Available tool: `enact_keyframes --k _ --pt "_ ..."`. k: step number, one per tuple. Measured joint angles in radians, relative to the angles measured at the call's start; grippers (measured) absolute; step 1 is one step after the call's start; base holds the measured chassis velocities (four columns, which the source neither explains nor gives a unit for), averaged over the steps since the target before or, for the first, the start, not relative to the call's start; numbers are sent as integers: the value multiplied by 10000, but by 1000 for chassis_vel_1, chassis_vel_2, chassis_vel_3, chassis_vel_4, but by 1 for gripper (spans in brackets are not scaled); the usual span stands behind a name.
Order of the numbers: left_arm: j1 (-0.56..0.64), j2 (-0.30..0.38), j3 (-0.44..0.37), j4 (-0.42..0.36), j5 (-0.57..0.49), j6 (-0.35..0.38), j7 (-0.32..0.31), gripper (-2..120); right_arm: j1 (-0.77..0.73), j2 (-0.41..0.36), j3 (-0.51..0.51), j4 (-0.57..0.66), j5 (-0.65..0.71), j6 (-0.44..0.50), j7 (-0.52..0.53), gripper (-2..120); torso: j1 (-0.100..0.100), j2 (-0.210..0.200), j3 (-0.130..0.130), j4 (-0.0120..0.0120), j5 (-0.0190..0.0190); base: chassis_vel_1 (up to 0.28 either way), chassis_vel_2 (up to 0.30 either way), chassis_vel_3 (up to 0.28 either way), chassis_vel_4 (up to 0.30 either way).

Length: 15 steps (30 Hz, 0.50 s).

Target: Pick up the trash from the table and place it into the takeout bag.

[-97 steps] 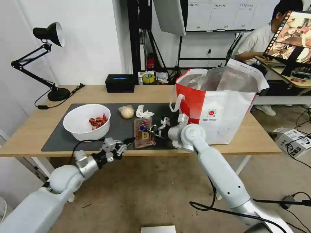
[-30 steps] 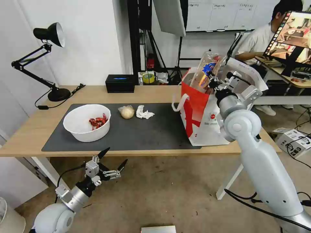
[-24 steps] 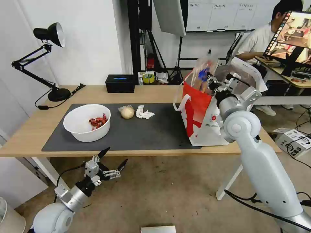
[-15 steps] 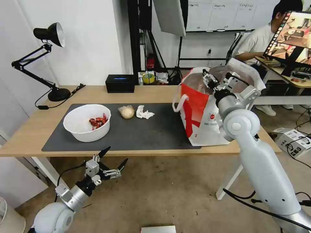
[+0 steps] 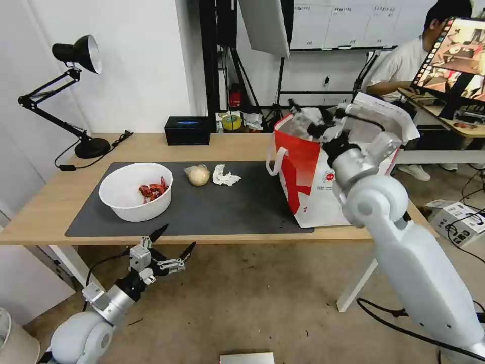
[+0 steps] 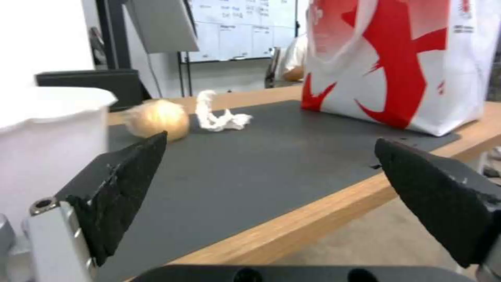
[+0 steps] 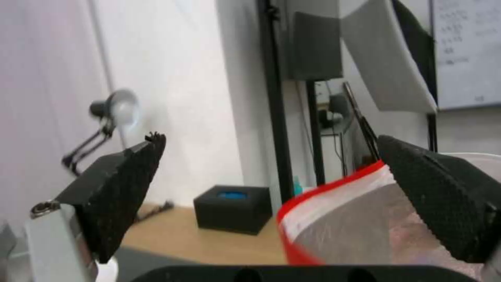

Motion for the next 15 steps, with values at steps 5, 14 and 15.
enact_keyframes --k 5,14,15 --pt "104 -15 -152 -42 233 -75 -201 100 -566 -360 -34 259 -905 544 -659 100 1 0 0 0 1 0 0 0 0" --pt "522 -348 -540 -165 755 -235 -1049 100 -2954 -1076 596 1483 -1754 1099 -817 100 0 1 -1 1 -1 0 0 0 0" --pt "602 -397 -610 -129 761 -250 -1088 100 -3558 -1103 789 1615 -1882 1288 -818 100 0 0 0 0 1 0 0 0 0"
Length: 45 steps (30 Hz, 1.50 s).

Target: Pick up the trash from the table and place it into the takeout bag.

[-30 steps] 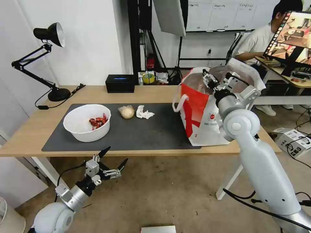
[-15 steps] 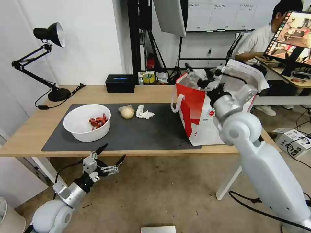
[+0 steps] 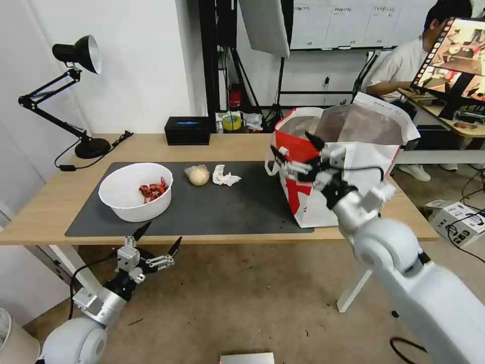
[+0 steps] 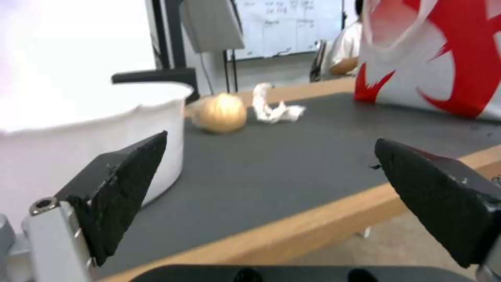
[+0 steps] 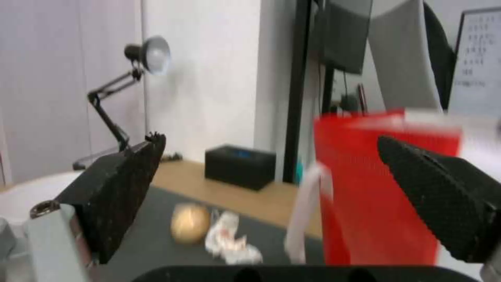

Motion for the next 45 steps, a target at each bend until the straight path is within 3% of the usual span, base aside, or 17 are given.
enact_keyframes --k 4,11,19,45 --pt "129 -82 -158 131 22 -42 -9 100 -1099 45 313 179 -333 395 -4 100 0 0 0 0 -2 0 0 0 0" --pt "456 -418 -462 678 28 -317 5 100 -3782 1157 693 -214 -2112 2334 -232 100 -1 2 -1 0 -2 0 0 0 0" --pt "514 -624 -583 1030 88 -487 -214 100 -4874 1948 558 -1121 -2993 3364 -43 100 -1 1 0 1 -2 0 0 0 0" --pt "467 -811 -368 1167 208 -433 -231 100 -4714 2380 -154 -1673 -3071 3143 -6 100 1 0 0 0 -2 0 0 0 0"
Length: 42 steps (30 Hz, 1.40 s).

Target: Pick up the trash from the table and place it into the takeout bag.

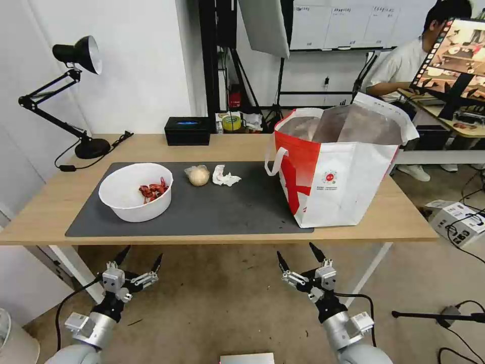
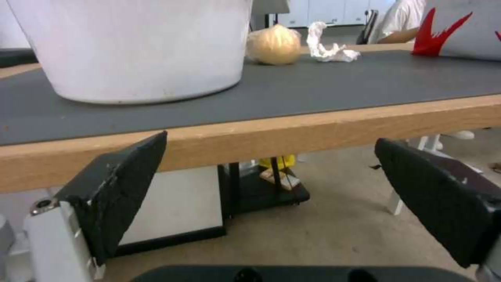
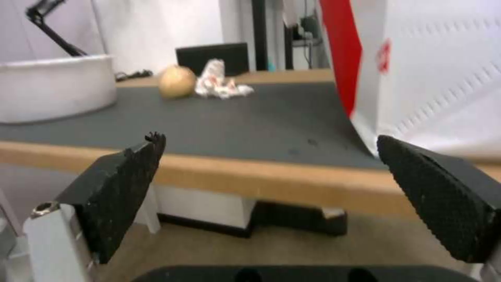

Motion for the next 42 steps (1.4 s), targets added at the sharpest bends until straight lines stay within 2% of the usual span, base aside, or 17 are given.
enact_keyframes --k 7,14,20,24,27,28,31,32,37,42 --pt "29 -12 5 -57 7 -5 7 100 985 -452 -512 313 514 -658 -107 100 0 0 0 1 0 0 0 0 0" --pt "61 -4 85 -193 33 -5 8 100 2649 -889 -1527 332 827 -1441 73 100 0 -1 1 0 -1 0 0 0 0" --pt "1 37 148 -331 79 113 -25 100 4981 -980 -3024 -225 1147 -2627 735 100 1 -1 2 1 0 0 0 0 0" --pt "-36 95 154 -343 80 211 -40 100 5848 -907 -3566 -460 1344 -3266 1149 100 1 -1 2 2 0 0 0 0 0" --pt "-140 205 160 -345 66 271 -95 100 7379 -760 -4390 -954 2119 -4339 1848 100 2 -1 2 2 -4 0 0 0 0" --pt "-140 205 160 -345 66 271 -95 100 7379 -760 -4390 -954 2119 -4339 1848 100 2 -1 2 2 -4 0 0 0 0" --pt "-182 204 203 -345 60 294 -150 100 8593 -334 -4988 -1727 2864 -4826 2453 100 1 -1 1 1 -2 0 0 0 0" --pt "-182 204 203 -345 60 294 -150 100 8593 -334 -4988 -1727 2864 -4826 2453 100 1 -1 1 1 -2 0 0 0 0" --pt "-218 151 262 -274 68 296 -177 100 9939 747 -5500 -3415 3650 -5145 3085 100 2 -1 2 2 -2 0 0 0 0" --pt "-282 141 334 -250 88 296 -216 100 10931 1860 -5769 -5250 3759 -5284 3449 100 2 -1 2 3 -3 0 0 0 0"
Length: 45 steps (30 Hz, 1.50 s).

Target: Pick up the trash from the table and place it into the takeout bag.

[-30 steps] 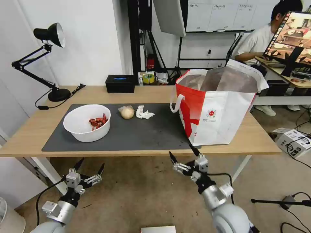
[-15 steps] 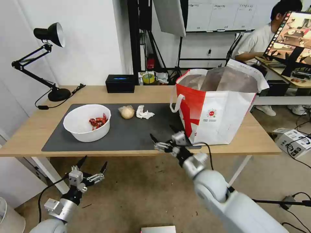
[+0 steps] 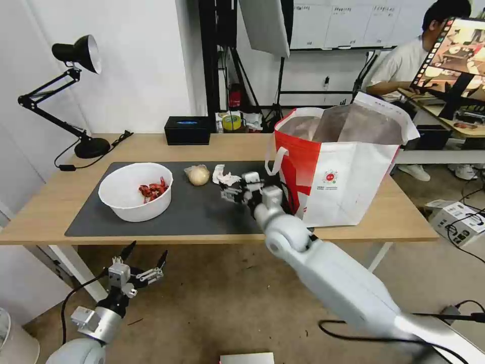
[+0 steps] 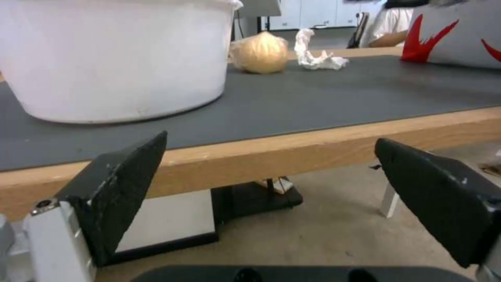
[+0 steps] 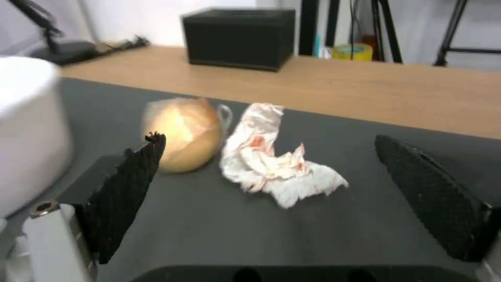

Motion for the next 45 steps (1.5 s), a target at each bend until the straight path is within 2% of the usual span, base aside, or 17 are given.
enact_keyframes --k 3,6,11,18,30,45 --pt "-26 -1 13 9 1 0 -6 100 250 351 -88 -583 -20 -2 39 100 0 0 0 0 0 0 0 0 0" --pt "-45 27 18 18 -52 0 -57 100 716 1057 -257 -1834 -59 -2 159 100 -1 0 -1 0 0 0 0 0 0" --pt "-69 60 17 60 -74 0 -67 100 917 1373 -289 -2467 -105 -2 159 100 -2 0 -1 -2 0 0 0 0 0" --pt "-206 111 104 178 -138 -14 -69 100 1489 2326 -145 -4136 -406 21 -194 100 -1 1 -2 -1 1 0 0 0 0" --pt "-243 108 134 175 -164 -53 -67 100 1718 2534 -128 -4665 -690 -326 -180 100 -2 2 -2 -3 2 0 0 0 0" --pt "-169 76 122 61 -176 -79 -56 100 1580 2475 -90 -4699 -886 -437 -70 100 -3 2 -2 -3 3 0 0 0 0"
